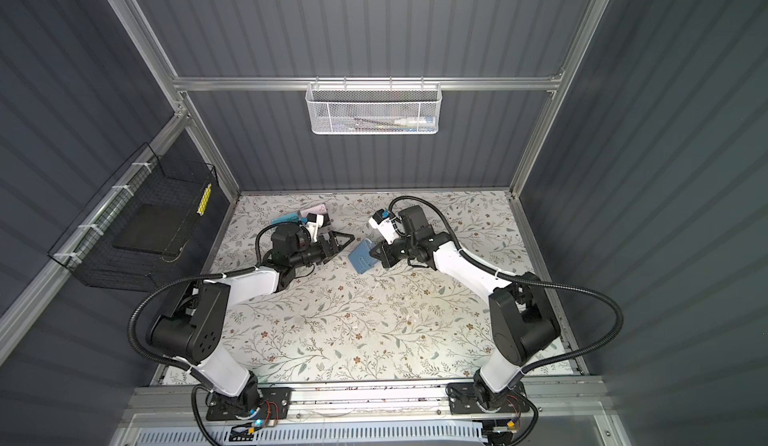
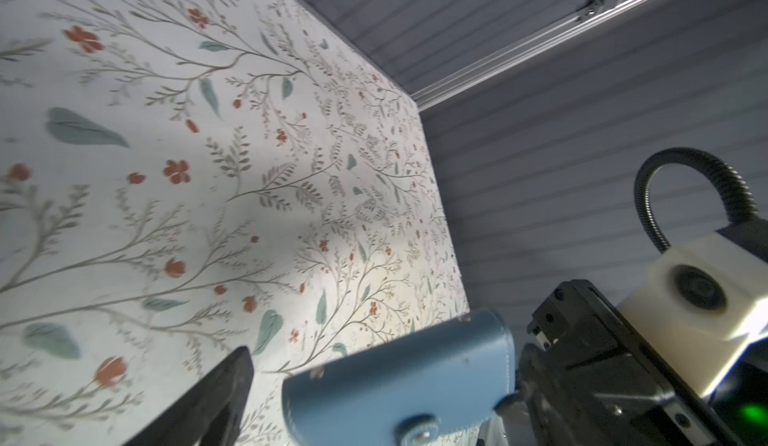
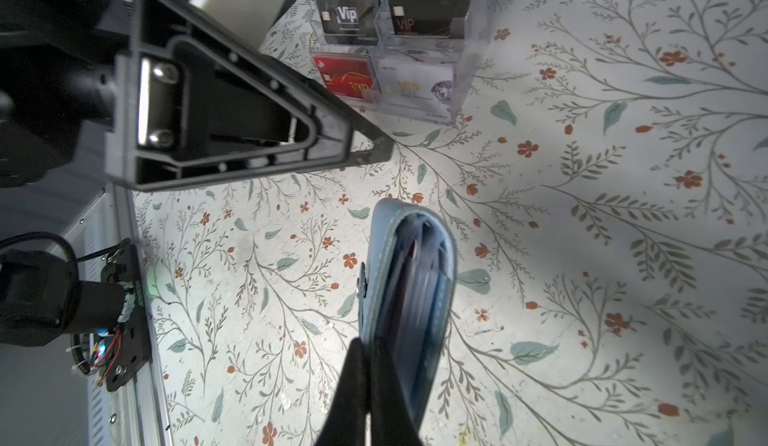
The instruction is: Take the credit cards out of the card holder
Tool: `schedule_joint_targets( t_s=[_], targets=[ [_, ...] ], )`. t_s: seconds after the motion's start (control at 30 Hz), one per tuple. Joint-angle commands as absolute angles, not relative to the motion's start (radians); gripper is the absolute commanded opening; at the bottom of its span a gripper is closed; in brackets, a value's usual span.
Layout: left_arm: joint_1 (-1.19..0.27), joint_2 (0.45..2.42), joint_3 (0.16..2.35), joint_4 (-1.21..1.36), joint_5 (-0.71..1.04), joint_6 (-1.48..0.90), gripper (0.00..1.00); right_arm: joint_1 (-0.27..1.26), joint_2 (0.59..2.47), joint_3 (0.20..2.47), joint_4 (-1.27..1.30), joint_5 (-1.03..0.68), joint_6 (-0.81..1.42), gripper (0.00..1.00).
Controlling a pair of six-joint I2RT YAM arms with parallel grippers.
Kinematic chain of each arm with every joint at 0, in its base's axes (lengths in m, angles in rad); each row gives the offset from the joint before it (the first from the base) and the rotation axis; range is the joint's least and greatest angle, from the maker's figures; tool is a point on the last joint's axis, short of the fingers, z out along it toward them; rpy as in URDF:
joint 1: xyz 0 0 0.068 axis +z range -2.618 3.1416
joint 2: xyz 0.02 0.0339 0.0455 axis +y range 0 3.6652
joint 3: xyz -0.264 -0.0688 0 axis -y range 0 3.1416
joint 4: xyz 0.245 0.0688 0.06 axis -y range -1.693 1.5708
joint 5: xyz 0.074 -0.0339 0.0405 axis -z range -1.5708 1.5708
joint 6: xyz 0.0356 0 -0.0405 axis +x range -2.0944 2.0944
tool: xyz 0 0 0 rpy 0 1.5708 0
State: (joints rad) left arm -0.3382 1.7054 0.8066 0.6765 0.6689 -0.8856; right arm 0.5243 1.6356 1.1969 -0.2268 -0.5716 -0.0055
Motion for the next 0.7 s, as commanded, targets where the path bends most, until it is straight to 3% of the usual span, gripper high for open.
schedule_joint_targets(
  t_s=[0.0,0.1,0.67],
  targets=[
    [-0.331,1.76,0.773,0.926,0.782,-1.001,1.0,0.527,1.611,1.229,-0.276,-0.663,-0.05,0.0],
    [-0.331,1.782,0.745,1.035,0.803,-1.043,1.0,0.526,1.614,1.248,-0.293,-0.674,-0.056,0.0],
    [-0.333,1.722,0.673,1.099,0.848,-0.993,0.94,0.471,1.703,1.351,-0.36,-0.855,-0.078,0.0]
  ],
)
